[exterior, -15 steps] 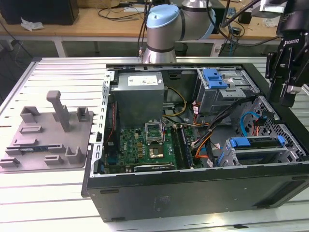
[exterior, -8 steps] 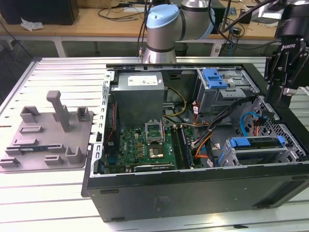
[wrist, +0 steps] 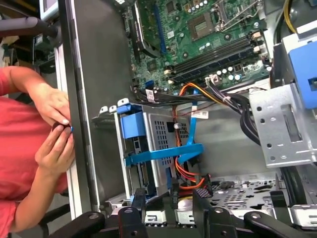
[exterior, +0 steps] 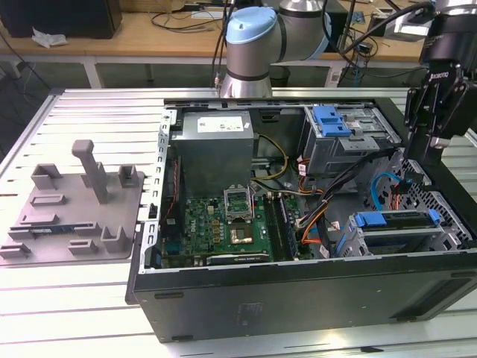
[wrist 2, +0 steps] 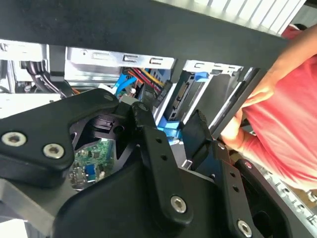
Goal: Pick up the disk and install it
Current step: 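Insert the first disk wire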
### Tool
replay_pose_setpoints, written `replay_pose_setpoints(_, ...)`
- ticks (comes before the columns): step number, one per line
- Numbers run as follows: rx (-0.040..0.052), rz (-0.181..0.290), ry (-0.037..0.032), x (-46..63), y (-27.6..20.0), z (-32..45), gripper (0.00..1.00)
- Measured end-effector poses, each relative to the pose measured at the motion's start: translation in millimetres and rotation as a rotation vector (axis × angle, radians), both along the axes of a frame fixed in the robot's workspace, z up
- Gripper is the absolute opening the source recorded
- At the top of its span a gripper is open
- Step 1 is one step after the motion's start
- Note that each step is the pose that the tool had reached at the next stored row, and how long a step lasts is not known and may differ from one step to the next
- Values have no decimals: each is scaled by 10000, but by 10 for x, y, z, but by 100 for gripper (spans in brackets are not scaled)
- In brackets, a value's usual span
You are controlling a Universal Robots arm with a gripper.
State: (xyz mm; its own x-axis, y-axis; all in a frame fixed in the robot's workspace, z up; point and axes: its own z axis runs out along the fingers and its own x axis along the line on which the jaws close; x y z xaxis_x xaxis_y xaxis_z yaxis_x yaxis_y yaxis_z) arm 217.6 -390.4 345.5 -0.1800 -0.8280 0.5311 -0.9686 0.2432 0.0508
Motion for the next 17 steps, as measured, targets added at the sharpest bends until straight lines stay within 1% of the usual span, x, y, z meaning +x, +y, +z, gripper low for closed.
replay_pose_setpoints(3,-2,-313,7,10,0,-35,50)
replay_pose_setpoints(4,0,-348,19,23,0,-46,50)
replay_pose_setpoints(5,-6,-349,85,43,1,-66,50)
replay_pose_setpoints(8,-40,-320,243,62,1,-98,50)
replay_pose_setpoints(9,-42,-294,277,63,1,-102,50)
replay_pose_setpoints(10,-45,-225,359,67,1,-105,50)
replay_pose_setpoints(11,-44,-198,399,68,1,-106,50)
replay_pose_setpoints(13,-48,-159,465,75,-3,-105,50)
replay_pose_setpoints(14,-47,-159,481,83,-8,-105,50)
replay_pose_setpoints(17,-46,-188,492,93,-13,-106,50)
